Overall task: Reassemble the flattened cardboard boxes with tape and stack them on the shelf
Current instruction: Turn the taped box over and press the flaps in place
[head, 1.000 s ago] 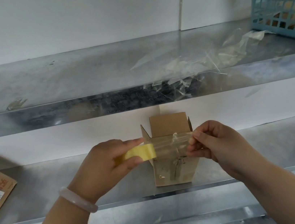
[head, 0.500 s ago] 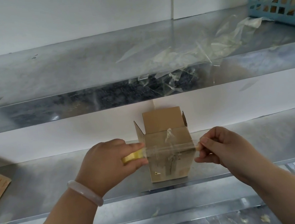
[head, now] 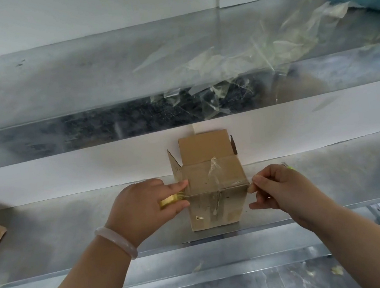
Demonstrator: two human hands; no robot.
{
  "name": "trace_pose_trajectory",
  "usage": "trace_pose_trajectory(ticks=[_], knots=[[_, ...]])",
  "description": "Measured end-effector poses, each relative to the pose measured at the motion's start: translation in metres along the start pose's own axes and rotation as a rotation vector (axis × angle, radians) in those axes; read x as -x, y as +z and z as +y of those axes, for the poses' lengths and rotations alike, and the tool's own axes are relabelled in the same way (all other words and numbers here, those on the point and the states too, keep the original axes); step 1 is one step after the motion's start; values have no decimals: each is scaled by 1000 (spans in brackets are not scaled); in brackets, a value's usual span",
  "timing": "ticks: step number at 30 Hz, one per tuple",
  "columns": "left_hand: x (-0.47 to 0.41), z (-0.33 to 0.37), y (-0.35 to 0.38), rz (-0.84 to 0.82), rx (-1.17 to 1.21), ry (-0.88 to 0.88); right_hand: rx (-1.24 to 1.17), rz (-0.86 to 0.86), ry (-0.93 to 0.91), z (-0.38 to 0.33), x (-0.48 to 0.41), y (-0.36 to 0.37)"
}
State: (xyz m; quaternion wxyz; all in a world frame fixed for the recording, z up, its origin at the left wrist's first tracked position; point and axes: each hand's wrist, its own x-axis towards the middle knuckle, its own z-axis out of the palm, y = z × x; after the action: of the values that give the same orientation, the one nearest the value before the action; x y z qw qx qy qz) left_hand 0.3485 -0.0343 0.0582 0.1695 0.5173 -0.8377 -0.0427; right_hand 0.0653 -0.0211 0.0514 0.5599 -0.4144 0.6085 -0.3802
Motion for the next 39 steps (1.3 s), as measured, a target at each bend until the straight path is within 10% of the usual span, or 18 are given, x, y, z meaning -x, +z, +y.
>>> trace_pose_trajectory(ticks=[9, 21, 26, 30, 39], knots=[[-1, 0, 6, 43, -23, 29, -348, -144, 249, 2, -13, -2], [-2, 2, 8, 51, -5, 1, -182, -10, 266, 40, -21, 1], [-2, 2, 9, 52, 0, -5, 250, 358, -485, 43, -27, 0], [-2, 1, 10, 62, 1, 7, 775, 88, -1146, 37, -36, 15], [0, -4, 11, 65, -17, 43, 1189, 52, -1308, 38, -43, 0]])
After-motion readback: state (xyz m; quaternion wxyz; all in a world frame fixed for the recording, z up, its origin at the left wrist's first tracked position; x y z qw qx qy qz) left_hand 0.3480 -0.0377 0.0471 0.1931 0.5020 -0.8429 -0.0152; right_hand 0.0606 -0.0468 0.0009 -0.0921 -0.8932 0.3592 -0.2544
